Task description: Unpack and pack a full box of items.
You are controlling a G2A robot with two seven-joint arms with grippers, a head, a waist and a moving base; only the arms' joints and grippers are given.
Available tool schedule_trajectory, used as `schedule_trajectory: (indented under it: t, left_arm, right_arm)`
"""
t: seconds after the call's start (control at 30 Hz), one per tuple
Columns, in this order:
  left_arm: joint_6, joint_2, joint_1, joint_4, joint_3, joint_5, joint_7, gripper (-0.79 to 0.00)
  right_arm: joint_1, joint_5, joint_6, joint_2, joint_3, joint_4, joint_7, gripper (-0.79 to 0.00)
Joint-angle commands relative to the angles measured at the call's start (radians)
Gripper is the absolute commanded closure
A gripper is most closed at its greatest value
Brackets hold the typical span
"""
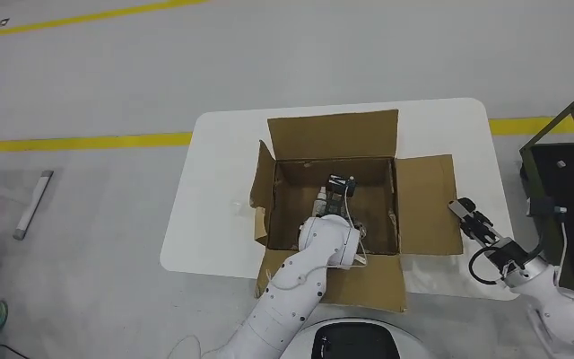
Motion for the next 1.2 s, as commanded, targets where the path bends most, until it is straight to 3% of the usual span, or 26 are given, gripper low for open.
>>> schedule_trajectory:
  t: [0.0,0.2,0.3,0.43,0.8,0.83,0.93,1.0,1.17]
  left_arm:
    - [-0.003,-0.004,-0.005,0.014,0.002,0.002,-0.003,-0.376]
    - [-0.001,-0.013,-0.019,0.049,0.004,0.019,-0.013,-0.391]
    - [0.001,-0.017,-0.021,0.055,0.004,0.023,-0.016,-0.496]
    - [0.002,-0.022,-0.022,0.061,0.002,0.031,-0.021,-0.77]
    - [0.003,-0.034,-0.024,0.093,-0.011,0.047,-0.018,-0.576]
    - [0.002,-0.036,-0.024,0.094,-0.011,0.048,-0.018,-0.523]
    - [-0.002,-0.039,-0.021,0.1,-0.012,0.049,-0.018,-0.465]
    - [-0.005,-0.041,-0.02,0.106,-0.014,0.05,-0.017,-0.345]
    - [-0.007,-0.045,-0.019,0.112,-0.021,0.055,-0.016,-0.212]
  right_arm:
    - [-0.002,-0.002,-0.001,0.0,0.002,-0.002,-0.001,0.0]
    - [-0.004,-0.002,-0.003,-0.001,0.002,-0.006,0.002,0.0]
    - [-0.003,-0.002,-0.005,-0.002,0.001,-0.005,0.004,0.0]
    - [-0.002,-0.003,-0.004,-0.002,0.0,-0.003,0.008,0.0]
    - [0.006,-0.008,-0.004,-0.004,-0.003,-0.001,0.011,0.0]
    - [0.006,-0.008,-0.004,-0.004,-0.003,0.0,0.011,0.0]
    - [0.006,-0.007,-0.002,-0.004,-0.004,0.0,0.011,0.0]
    - [0.006,-0.008,0.0,-0.005,-0.004,0.001,0.01,0.0]
    - [0.007,-0.01,-0.001,-0.006,-0.006,0.002,0.009,0.0]
